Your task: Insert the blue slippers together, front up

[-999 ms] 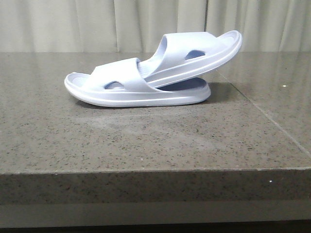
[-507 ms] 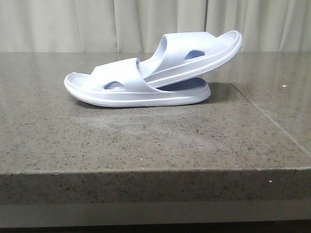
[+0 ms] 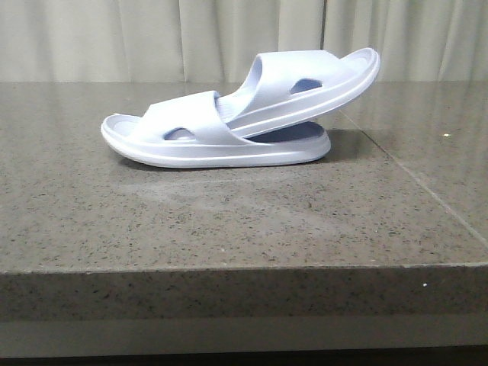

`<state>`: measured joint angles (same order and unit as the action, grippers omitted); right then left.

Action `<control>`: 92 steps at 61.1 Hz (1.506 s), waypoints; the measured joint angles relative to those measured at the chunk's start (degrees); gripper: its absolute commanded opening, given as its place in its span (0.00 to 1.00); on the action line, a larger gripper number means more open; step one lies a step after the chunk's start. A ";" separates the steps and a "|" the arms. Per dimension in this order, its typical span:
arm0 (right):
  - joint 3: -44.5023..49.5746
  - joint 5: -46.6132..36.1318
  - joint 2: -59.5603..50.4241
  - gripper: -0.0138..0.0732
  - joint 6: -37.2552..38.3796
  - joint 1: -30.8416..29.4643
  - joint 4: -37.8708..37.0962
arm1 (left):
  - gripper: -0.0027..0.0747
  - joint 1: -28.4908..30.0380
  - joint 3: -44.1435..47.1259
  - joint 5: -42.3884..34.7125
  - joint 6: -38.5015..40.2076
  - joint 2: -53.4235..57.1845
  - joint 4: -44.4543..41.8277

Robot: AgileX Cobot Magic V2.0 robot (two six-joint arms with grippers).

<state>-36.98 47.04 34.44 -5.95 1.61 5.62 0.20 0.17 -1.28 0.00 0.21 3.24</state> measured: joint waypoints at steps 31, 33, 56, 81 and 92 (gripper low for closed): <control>0.58 -0.45 -2.66 0.08 0.00 0.67 -0.82 | 0.01 0.00 0.00 0.00 0.00 0.00 0.00; 1.23 -1.33 -3.73 0.08 0.00 1.04 -1.12 | 0.01 0.00 0.00 0.00 0.00 0.00 0.00; 23.30 -28.47 -23.14 0.08 0.00 2.98 -1.21 | 0.01 0.00 0.00 -0.09 0.00 0.00 0.00; 38.44 -42.04 -35.01 0.08 0.00 1.04 -0.20 | 0.01 0.00 0.00 -0.09 0.00 0.00 0.00; 38.44 -42.60 -35.04 0.08 0.00 1.04 -0.20 | 0.01 0.00 0.00 -0.09 0.00 0.00 0.00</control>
<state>1.46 4.43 -0.60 -5.95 2.65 5.42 0.20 0.17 -1.38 0.00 0.21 3.24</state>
